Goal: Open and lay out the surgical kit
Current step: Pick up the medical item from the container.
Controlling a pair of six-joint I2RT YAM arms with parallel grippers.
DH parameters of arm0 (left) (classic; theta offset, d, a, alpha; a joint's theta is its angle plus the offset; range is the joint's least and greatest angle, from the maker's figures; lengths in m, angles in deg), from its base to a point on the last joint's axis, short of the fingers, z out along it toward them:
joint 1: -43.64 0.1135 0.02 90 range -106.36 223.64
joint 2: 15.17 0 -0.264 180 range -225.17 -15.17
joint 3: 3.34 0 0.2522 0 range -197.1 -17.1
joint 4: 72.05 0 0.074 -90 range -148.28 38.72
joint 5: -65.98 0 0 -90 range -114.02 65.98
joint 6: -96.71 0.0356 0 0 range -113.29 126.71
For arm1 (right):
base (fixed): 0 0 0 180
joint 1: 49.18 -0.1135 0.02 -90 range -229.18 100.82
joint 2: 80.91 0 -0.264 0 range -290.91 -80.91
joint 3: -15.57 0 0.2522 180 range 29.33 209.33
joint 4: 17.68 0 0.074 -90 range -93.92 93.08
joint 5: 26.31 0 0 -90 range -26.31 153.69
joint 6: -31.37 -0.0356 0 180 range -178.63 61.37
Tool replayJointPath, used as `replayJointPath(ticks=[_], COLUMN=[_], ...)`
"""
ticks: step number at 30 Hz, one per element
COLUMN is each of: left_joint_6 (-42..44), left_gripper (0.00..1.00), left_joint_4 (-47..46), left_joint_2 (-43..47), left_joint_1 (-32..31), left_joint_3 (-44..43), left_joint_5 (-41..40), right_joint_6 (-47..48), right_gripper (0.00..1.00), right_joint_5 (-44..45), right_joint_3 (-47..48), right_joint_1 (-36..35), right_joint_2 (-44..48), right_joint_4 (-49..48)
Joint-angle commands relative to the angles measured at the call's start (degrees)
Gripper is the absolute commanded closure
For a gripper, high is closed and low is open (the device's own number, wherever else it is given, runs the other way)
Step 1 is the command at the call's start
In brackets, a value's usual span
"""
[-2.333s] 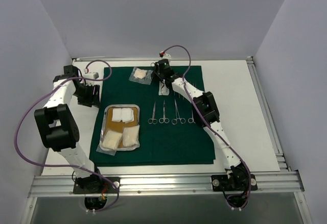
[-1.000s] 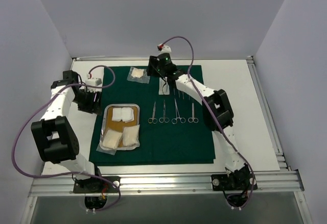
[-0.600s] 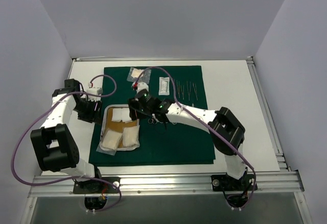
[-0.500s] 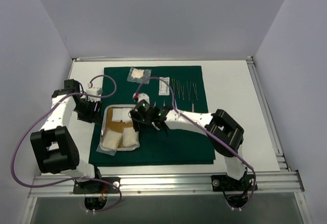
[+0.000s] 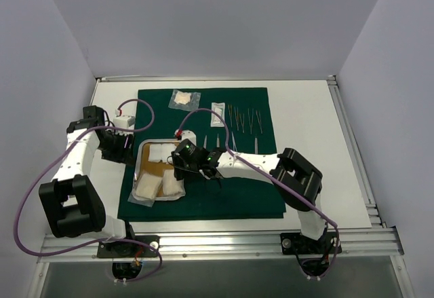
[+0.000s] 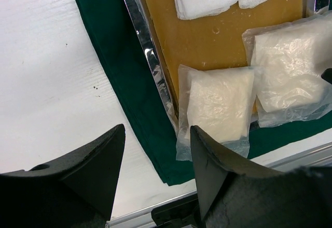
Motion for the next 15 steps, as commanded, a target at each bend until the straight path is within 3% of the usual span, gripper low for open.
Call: replayJointPath(ticks=[1, 4, 8, 15], left_joint_6=[0.8, 0.9, 1.3, 1.4], left_gripper=[0.38, 0.38, 0.38, 0.38], left_joint_4=[-0.7, -0.7, -1.1, -1.6], left_joint_2=[1.8, 1.7, 1.7, 1.3], left_joint_1=[0.0, 0.0, 0.0, 0.0], left_joint_3=[-0.2, -0.2, 0.1, 0.2], left_joint_5=[0.1, 0.1, 0.1, 0.1], right_joint_6=[-0.9, -0.8, -0.5, -0.1], right_gripper=[0.61, 0.65, 0.59, 0.61], right_joint_5=[1.3, 1.3, 1.2, 2.0], right_joint_3=[1.3, 2.1, 3.3, 5.1], right_joint_1=[0.0, -0.1, -0.2, -1.0], right_joint_2=[-0.2, -0.5, -2.2, -4.3], right_joint_4=[0.4, 1.0, 3.0, 4.7])
